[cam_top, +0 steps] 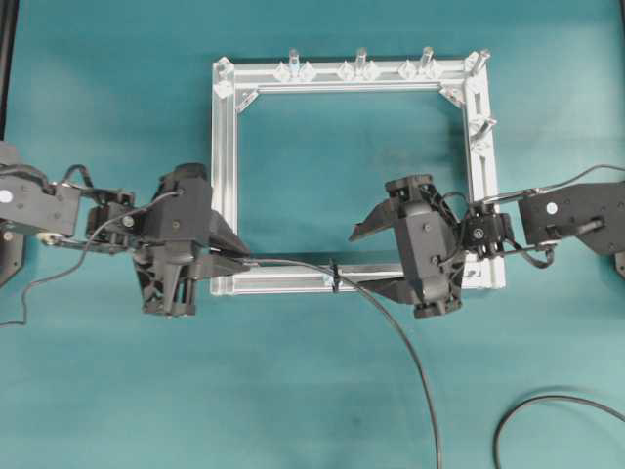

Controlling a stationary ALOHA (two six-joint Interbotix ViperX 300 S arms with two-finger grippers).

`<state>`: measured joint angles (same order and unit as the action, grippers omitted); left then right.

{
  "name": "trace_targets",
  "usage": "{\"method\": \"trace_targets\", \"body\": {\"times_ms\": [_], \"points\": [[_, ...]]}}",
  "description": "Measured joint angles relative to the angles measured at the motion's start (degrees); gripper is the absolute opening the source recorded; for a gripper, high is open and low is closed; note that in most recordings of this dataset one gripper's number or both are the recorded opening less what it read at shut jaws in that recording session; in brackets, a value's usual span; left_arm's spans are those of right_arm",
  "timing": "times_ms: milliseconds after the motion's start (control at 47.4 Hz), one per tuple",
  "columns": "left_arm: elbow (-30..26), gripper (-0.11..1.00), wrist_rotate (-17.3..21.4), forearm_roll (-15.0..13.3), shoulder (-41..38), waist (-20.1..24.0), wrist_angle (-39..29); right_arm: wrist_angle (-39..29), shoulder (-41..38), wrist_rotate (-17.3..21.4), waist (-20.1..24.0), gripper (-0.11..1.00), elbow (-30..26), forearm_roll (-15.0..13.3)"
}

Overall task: Insert the wire through the string loop located in the center.
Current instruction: 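Pull the plug leftward with the left gripper, drawing cable through the loop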

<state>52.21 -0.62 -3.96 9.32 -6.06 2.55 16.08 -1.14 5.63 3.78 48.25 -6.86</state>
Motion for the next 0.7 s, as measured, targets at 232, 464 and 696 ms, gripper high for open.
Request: {"method": "trace_targets", "body": {"times_ms": [232, 464, 696], "points": [[2.4, 0.17, 0.0, -0.1, 3.2, 0.0, -2.1, -0.4, 0.0, -0.1, 0.0, 0.76, 0.0, 0.0], [4.5, 0.17, -0.1, -0.1, 6.6, 0.0, -4.3, -0.5, 0.0, 0.0, 0.0, 0.76, -0.1, 0.0], [6.9, 0.17, -1.7, -0.1, 9.3, 0.0, -5.3, -0.5, 0.0, 0.0, 0.0, 0.76, -0.1, 0.0]]}}
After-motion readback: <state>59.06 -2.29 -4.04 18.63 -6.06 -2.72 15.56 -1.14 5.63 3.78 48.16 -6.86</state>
